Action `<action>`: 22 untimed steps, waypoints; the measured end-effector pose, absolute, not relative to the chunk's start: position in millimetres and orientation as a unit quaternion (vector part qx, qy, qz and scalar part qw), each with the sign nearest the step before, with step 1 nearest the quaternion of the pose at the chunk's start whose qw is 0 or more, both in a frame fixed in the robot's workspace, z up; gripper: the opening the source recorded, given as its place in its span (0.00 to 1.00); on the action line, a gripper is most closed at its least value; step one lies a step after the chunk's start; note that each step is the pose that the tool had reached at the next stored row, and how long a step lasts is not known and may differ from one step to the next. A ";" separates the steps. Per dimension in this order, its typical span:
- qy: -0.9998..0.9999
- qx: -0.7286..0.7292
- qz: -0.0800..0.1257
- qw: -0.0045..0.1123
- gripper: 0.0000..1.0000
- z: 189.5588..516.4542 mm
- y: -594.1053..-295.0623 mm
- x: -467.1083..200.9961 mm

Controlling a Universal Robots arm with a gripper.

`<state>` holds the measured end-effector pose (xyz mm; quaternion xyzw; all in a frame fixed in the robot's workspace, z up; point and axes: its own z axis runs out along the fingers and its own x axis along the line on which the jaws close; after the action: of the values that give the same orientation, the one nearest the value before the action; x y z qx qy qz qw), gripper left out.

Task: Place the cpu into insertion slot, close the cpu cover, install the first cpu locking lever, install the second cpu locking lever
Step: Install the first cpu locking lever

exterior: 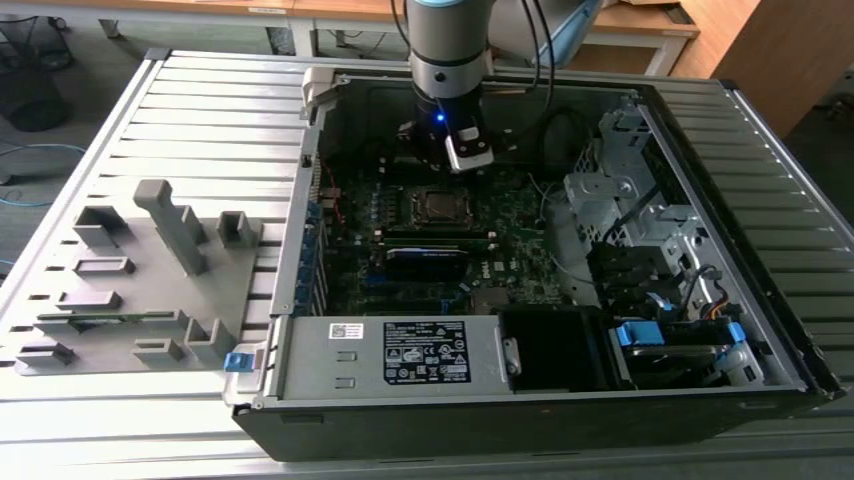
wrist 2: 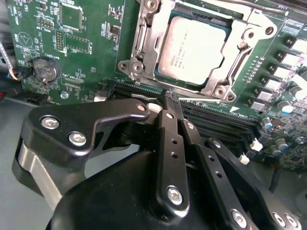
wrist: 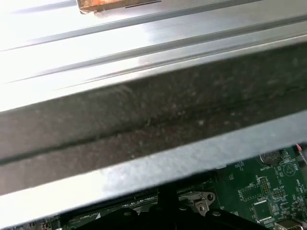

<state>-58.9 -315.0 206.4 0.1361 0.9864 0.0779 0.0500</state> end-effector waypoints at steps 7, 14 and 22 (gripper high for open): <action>0.986 0.136 0.078 0.050 0.11 206.9 -313.9 -58.9; 0.986 0.136 0.081 0.050 0.11 206.9 -312.3 -58.9; 0.986 0.136 0.085 0.051 0.11 206.9 -311.8 -59.3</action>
<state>-59.3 -311.8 206.9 0.1364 0.9857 0.0851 0.0506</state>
